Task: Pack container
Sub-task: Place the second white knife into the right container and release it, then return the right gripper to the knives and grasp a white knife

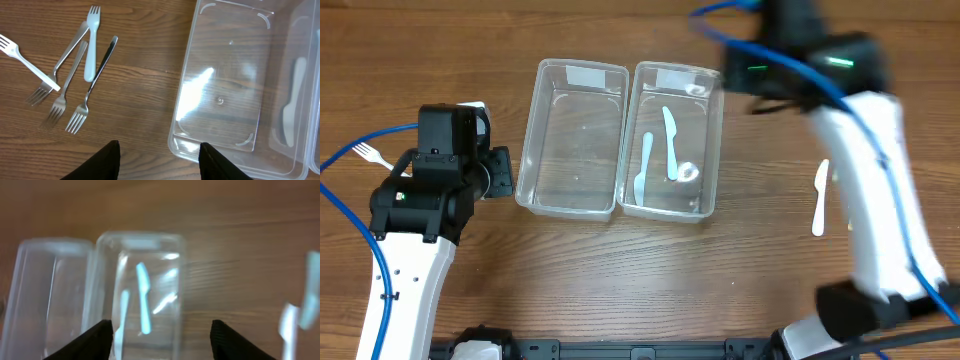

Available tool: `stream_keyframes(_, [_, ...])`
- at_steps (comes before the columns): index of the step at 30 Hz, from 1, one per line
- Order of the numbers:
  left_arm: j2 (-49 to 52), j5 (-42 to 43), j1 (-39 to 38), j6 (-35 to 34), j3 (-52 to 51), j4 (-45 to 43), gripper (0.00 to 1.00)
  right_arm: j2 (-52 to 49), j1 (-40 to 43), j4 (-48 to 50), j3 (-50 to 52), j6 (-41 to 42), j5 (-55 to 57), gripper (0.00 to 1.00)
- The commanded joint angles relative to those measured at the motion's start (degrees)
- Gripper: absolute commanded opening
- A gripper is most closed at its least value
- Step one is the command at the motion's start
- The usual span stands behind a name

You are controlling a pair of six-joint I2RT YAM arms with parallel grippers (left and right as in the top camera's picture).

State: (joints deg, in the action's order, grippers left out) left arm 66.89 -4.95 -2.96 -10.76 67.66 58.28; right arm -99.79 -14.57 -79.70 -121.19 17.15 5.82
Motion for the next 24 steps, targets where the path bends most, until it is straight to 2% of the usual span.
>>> stream_keyframes(1, [-0.04,0.5,0.15,0.48,1.31,0.07,0.52,3.89,10.78,-3.91,-1.18,2.49,0.9,0.71])
stream_keyframes(6, [-0.04,0.52,0.15,0.46,1.31,0.07,0.57,3.37,21.81,-8.96,2.03,-2.67,-2.12,0.76])
stream_keyframes(11, [-0.04,0.52,0.15,0.46,1.31,0.15,0.66,3.13,28.04,-5.81,13.55,-5.51,-4.76,0.79])
stream_keyframes(17, [-0.04,0.52,0.15,0.46,1.31,0.15,0.8,3.1,30.08,6.54,34.73,-9.97,-6.14,0.84])
stream_keyframes(21, [-0.04,0.52,0.15,0.46,1.31,-0.15,0.81,2.86,30.08,14.82,45.59,-12.31,-5.99,0.93])
stream_keyframes(24, [-0.04,0.52,0.15,0.46,1.31,-0.11,0.81,2.1,30.08,19.04,51.17,-12.98,-5.95,0.93])
